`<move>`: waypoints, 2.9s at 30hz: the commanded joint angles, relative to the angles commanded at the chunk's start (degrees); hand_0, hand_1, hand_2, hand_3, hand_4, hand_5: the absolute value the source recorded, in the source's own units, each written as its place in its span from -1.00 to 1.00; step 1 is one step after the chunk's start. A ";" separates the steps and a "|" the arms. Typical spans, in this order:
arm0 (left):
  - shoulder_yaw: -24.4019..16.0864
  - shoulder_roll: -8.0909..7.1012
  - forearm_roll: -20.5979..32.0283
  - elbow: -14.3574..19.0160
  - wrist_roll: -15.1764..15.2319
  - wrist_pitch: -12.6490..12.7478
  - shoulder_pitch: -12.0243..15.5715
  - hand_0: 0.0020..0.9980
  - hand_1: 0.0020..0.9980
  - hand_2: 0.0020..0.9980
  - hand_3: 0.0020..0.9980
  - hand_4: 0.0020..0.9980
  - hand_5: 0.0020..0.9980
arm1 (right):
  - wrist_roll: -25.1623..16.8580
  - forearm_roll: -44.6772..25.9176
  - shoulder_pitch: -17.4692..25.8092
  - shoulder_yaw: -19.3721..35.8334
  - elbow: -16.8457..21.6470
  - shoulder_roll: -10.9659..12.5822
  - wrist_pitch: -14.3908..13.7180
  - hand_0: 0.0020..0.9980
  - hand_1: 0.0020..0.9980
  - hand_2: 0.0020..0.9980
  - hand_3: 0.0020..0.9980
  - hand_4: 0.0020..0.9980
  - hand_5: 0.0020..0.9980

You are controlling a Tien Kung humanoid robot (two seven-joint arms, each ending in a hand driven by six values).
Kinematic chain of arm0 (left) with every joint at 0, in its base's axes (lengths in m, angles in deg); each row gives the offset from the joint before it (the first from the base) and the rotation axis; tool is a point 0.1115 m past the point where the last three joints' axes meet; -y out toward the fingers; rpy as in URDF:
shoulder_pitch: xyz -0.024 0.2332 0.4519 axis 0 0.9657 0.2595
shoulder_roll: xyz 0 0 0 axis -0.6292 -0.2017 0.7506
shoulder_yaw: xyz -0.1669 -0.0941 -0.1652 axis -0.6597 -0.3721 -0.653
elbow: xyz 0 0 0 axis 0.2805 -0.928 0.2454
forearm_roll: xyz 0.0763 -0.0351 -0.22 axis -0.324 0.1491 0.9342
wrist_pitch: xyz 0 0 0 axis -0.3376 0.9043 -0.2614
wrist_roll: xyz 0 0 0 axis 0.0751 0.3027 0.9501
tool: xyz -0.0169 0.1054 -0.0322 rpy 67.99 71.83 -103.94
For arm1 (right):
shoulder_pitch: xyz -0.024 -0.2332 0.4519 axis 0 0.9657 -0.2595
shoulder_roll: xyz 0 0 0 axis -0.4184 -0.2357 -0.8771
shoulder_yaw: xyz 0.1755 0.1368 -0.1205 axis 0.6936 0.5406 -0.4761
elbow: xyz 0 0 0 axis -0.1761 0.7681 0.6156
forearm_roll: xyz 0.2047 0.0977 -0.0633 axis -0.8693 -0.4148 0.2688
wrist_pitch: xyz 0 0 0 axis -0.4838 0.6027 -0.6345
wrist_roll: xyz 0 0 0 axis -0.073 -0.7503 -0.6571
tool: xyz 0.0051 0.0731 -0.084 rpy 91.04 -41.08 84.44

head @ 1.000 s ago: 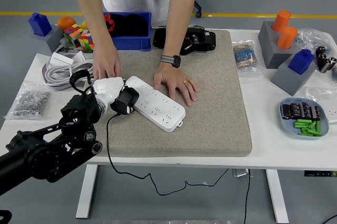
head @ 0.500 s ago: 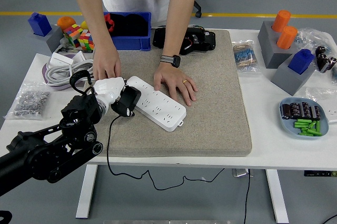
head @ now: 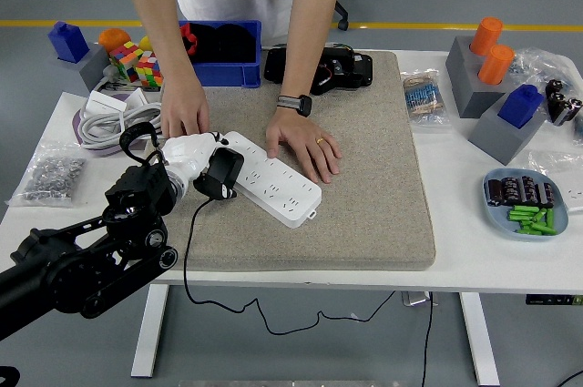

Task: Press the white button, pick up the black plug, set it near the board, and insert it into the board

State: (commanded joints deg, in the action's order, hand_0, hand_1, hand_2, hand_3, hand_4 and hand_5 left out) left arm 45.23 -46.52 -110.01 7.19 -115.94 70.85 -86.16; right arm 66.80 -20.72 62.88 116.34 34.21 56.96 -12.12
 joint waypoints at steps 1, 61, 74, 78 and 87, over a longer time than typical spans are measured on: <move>-0.08 -0.05 -0.05 0.13 0.00 -0.11 0.09 0.83 0.91 0.85 0.86 1.00 -0.30 | 0.00 -0.01 0.01 -0.06 0.00 0.03 0.00 0.26 0.26 0.23 0.19 0.33 -0.12; -2.38 -1.14 2.17 2.10 0.00 -3.28 0.85 0.97 1.00 1.00 1.00 1.00 -0.05 | -0.09 0.02 0.38 -0.06 -0.04 -0.06 0.15 0.26 0.26 0.22 0.19 0.34 -0.12; -3.82 -1.68 2.96 3.27 0.00 -5.45 1.01 0.97 1.00 1.00 1.00 1.00 -0.05 | -0.19 0.14 0.33 0.10 -0.01 -0.13 0.23 0.26 0.26 0.22 0.19 0.35 -0.13; -4.30 -1.81 2.94 2.99 0.00 -5.74 1.09 0.97 1.00 1.00 1.00 1.00 -0.05 | -0.21 0.13 0.31 0.05 0.01 -0.12 0.23 0.26 0.26 0.22 0.19 0.35 -0.13; -5.95 -2.35 3.63 3.39 0.00 -7.37 1.39 0.97 1.00 1.00 1.00 1.00 0.05 | -0.24 0.19 0.46 0.07 -0.06 -0.15 0.28 0.26 0.26 0.22 0.18 0.36 -0.14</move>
State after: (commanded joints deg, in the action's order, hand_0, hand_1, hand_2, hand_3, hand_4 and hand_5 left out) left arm 39.28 -48.87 -106.38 10.58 -115.94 63.47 -84.78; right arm 66.56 -20.54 63.34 116.40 34.16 56.81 -11.84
